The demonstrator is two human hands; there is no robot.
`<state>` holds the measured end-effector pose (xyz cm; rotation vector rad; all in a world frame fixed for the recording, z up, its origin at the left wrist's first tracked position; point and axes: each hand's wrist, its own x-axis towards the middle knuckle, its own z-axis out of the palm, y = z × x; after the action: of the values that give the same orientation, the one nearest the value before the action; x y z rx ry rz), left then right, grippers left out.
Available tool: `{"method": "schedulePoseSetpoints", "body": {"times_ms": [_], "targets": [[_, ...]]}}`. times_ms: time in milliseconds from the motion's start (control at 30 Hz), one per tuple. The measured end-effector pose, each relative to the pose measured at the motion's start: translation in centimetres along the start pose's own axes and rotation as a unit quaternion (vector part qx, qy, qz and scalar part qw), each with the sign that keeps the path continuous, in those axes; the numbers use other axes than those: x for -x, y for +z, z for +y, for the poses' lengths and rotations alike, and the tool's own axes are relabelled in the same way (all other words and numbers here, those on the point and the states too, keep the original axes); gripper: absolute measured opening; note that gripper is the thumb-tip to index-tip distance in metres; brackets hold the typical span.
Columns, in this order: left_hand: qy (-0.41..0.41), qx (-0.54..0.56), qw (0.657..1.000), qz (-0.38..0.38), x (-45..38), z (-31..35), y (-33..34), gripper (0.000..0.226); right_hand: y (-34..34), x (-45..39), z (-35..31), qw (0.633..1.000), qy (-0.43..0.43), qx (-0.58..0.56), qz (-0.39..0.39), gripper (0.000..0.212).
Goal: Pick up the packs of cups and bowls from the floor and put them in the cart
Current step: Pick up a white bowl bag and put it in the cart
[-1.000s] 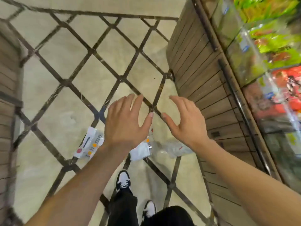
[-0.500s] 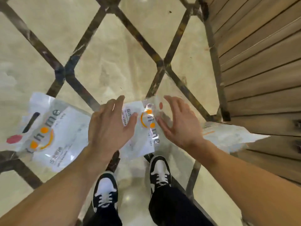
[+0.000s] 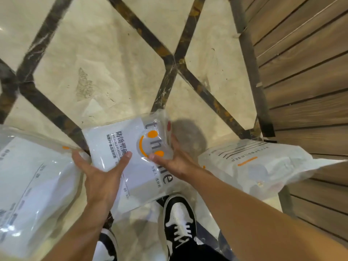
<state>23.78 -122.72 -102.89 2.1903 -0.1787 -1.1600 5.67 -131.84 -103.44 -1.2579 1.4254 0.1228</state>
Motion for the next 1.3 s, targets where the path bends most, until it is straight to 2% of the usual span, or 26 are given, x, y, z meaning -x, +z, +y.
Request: {"method": "schedulePoseSetpoints", "body": {"times_ms": [133,267,433,533,567,667,833,1033,1100,1167,1300], "targets": [[0.032,-0.029,0.999,0.011,0.3,2.1,-0.7,0.094,-0.3,1.1,-1.6,0.999,-0.007,-0.034,0.017,0.094],[0.08,-0.026,0.996,0.016,3.2,8.1,-2.3,0.08,-4.1,4.9,-6.6,0.997,-0.042,-0.054,0.027,0.096],[0.167,-0.002,0.986,-0.011,9.5,19.7,-5.3,0.08,-11.3,11.6,-16.3,0.989,-0.091,-0.016,0.118,0.11],[0.249,-0.001,0.967,-0.05,15.3,28.5,-7.1,0.048,-17.7,18.0,-22.2,0.977,-0.109,-0.007,0.184,0.104],[0.281,-0.006,0.958,-0.06,17.5,31.2,-7.7,0.045,-19.9,20.7,-24.2,0.972,-0.12,-0.007,0.204,0.101],[0.354,-0.018,0.932,-0.078,25.1,38.8,-9.9,0.07,-26.0,29.5,-29.2,0.947,-0.159,-0.011,0.278,0.092],[0.46,-0.011,0.876,-0.147,41.8,49.5,-13.5,0.063,-33.4,48.3,-34.1,0.896,-0.193,-0.034,0.398,0.09],[0.544,0.005,0.789,-0.286,63.1,57.7,-15.0,0.055,-38.3,72.1,-33.5,0.794,-0.19,-0.086,0.571,0.089],[0.575,0.009,0.743,-0.341,70.4,58.7,-15.2,0.059,-38.9,79.8,-32.1,0.759,-0.182,-0.098,0.617,0.091],[0.597,0.014,0.694,-0.401,77.9,58.4,-15.3,0.053,-38.6,87.9,-30.1,0.717,-0.182,-0.1,0.665,0.093],[0.608,0.008,0.599,-0.521,91.6,54.3,-16.1,0.053,-35.2,103.2,-25.0,0.648,-0.113,-0.093,0.748,0.098]]}}
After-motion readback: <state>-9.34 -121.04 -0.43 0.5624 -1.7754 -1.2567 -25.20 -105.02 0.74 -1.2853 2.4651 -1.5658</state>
